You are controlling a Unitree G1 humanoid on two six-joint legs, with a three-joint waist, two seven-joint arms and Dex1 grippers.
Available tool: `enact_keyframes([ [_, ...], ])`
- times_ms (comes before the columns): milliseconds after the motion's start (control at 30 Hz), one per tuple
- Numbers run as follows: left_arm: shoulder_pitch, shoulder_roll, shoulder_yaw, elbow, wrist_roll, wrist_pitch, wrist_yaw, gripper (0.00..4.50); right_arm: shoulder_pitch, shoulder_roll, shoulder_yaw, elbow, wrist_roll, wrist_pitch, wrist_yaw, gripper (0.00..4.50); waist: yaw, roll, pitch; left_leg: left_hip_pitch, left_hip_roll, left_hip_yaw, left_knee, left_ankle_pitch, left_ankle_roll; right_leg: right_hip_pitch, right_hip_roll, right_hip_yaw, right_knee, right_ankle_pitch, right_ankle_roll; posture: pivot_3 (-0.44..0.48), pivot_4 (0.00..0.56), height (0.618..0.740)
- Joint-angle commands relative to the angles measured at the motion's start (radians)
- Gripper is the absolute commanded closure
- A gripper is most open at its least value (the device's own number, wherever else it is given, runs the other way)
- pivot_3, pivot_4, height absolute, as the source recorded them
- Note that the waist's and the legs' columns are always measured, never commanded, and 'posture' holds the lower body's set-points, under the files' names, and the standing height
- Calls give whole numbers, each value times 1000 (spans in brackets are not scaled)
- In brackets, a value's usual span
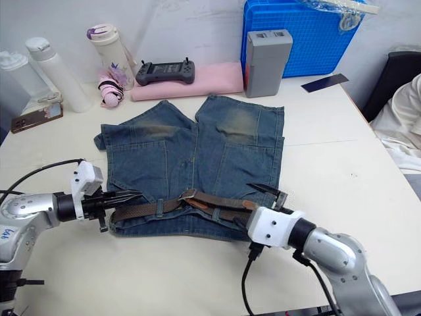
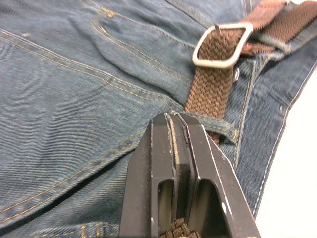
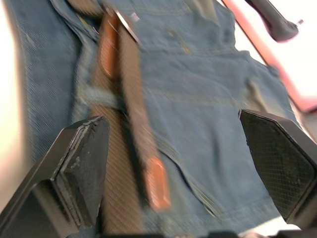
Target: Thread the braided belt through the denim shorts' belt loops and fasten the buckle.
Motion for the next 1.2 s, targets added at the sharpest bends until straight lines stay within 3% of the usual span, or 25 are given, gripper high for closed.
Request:
enact_keyframes([
  [33, 27, 31, 64, -44, -38, 30, -8, 4500, 36, 31, 82, -18, -145, -54, -106, 35, 0, 0, 0, 0, 0, 0, 0, 0, 0, 0, 0, 0, 0, 0, 0, 0, 150, 727],
  [333, 56, 54, 110, -93, -71, 101, 6, 4500, 80, 117, 253, 76, -405, -139, -246, 35, -1, -1, 0, 0, 0, 0, 0, -1, 0, -1, 0, 0, 0, 0, 0, 0, 150, 727],
  [600, 93, 56, 99, -149, -47, 78, 6, 4500, 87, 160, 235, 155, -507, -101, -277, 35, -4, -1, 0, 0, 0, 0, 0, -1, 0, -1, 1, 1, 0, 0, 0, 0, 150, 727],
  [700, 121, 42, 77, -177, -14, 29, 17, 4500, 77, 168, 202, 188, -510, -93, -286, 866, -3, -1, 0, 0, 0, 0, 0, -1, 0, -1, 1, 1, 0, 0, 0, 0, 150, 727],
  [933, 86, -21, 3, -152, 45, -90, 40, 4500, 79, 121, 140, 263, -506, -151, -305, 4348, 5, -1, 0, 0, -1, 0, 0, -1, 0, 1, 0, 0, -1, 0, 0, 0, 150, 727],
  [1133, 158, -74, 17, -148, 123, -256, 72, 4500, 8, 135, 185, 373, -541, -177, -314, 4430, -15, -1, -1, 1, 1, 1, 0, -1, 0, 1, 1, 1, 0, 1, 0, 0, 150, 727],
  [1200, 194, -79, 41, -122, 144, -312, 78, 3831, -38, 147, 215, 439, -565, -174, -311, 4500, -22, -2, -1, 2, 1, 1, 0, -1, 0, 1, 1, 1, 0, 1, -1, 0, 150, 727],
])
